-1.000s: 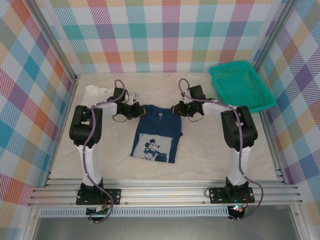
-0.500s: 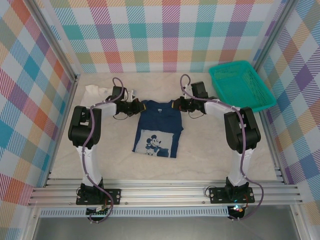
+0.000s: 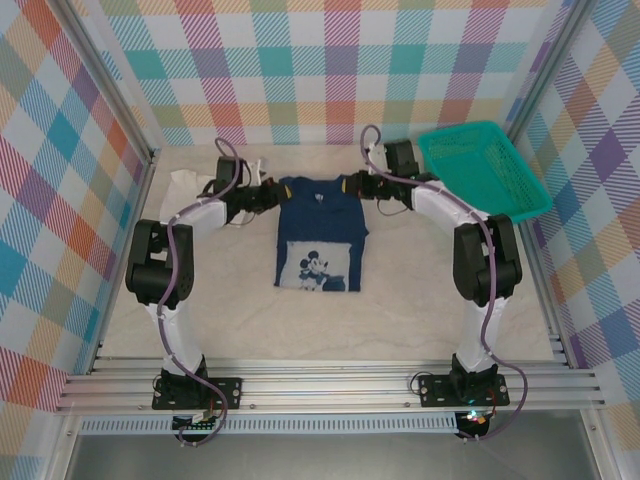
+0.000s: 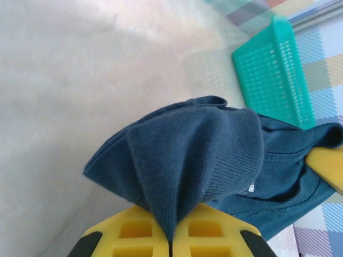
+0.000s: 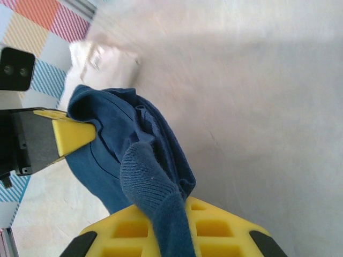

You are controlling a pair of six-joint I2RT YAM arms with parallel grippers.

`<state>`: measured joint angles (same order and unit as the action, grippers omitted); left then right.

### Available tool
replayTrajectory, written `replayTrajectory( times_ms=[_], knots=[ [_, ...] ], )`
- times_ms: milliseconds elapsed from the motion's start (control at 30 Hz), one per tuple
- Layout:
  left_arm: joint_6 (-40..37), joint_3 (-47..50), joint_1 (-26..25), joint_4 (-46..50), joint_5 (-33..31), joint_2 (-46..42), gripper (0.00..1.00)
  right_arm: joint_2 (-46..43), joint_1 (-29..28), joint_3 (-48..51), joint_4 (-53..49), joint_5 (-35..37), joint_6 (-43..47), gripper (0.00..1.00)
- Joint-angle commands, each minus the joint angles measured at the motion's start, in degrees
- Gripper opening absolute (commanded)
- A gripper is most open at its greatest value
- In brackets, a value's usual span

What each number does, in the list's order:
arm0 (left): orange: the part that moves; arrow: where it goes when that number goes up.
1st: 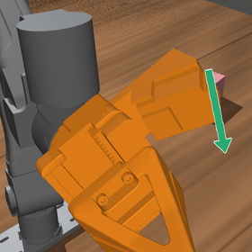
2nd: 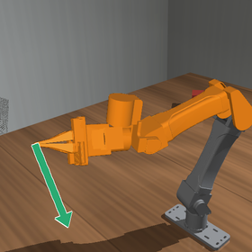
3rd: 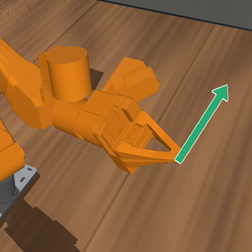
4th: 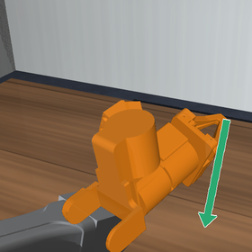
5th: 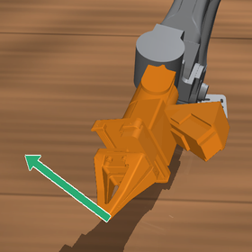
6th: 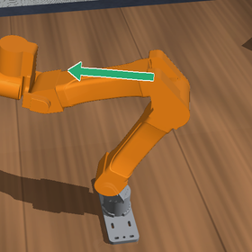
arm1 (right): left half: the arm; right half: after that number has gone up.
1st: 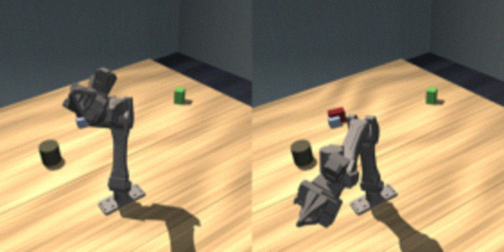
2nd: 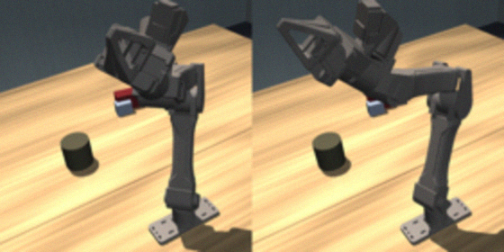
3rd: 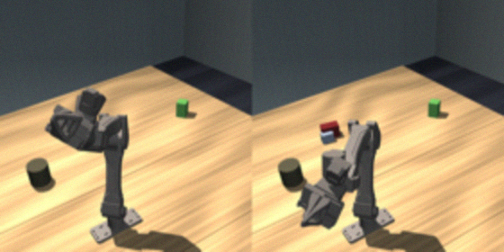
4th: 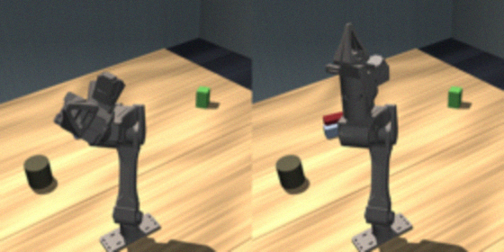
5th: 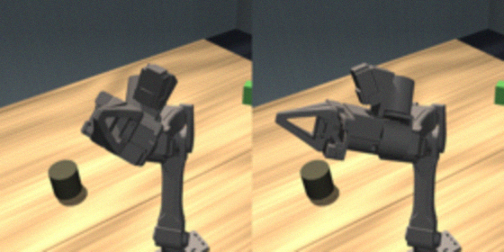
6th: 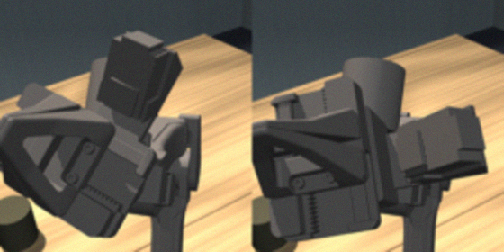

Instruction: Fold the inside-out t-shirt

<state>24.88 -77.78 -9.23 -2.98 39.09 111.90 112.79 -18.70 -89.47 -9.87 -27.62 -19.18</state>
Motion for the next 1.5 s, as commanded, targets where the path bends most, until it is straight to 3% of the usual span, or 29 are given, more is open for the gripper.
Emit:
replayTrajectory(
  times_ms=[0,167,300,600,800,933,1100,1467],
  knots=[
    [-0.6,-9.2,-0.2,1.5,-1.3,-1.8,0.0,-0.2,1.1,-8.5,-3.5,0.0,4.2,0.0],
    [-1.9,-21.3,-0.3,6.9,-1.8,-1.1,0.0,0.2,1.4,-20.4,-8.8,-0.7,8.7,0.0],
    [-2.3,-19.4,-0.9,6.2,-1.0,-3.4,0.0,-2.5,1.3,-19.1,-9.1,-3.4,12.1,0.0],
    [-1.3,7.4,-5.0,-4.1,-1.6,-14.7,0.0,-15.6,-0.6,12.0,5.9,-8.1,9.1,0.0],
    [-0.1,25.9,-11.1,-4.7,-5.3,-25.6,0.0,-26.3,-4.1,31.4,7.8,-4.0,4.5,0.0],
    [0.2,31.5,-14.0,-4.5,-8.6,-28.2,0.0,-28.3,-4.3,36.8,6.5,-1.1,2.7,0.0],
    [0.1,30.6,-14.2,-5.5,-12.3,-25.4,0.0,-24.8,-4.2,34.4,3.8,4.9,3.7,0.0],
    [-2.1,21.9,-11.6,-0.7,-18.2,-13.0,0.0,-7.8,-3.1,17.1,-4.0,9.6,9.2,0.0]
  ],
)
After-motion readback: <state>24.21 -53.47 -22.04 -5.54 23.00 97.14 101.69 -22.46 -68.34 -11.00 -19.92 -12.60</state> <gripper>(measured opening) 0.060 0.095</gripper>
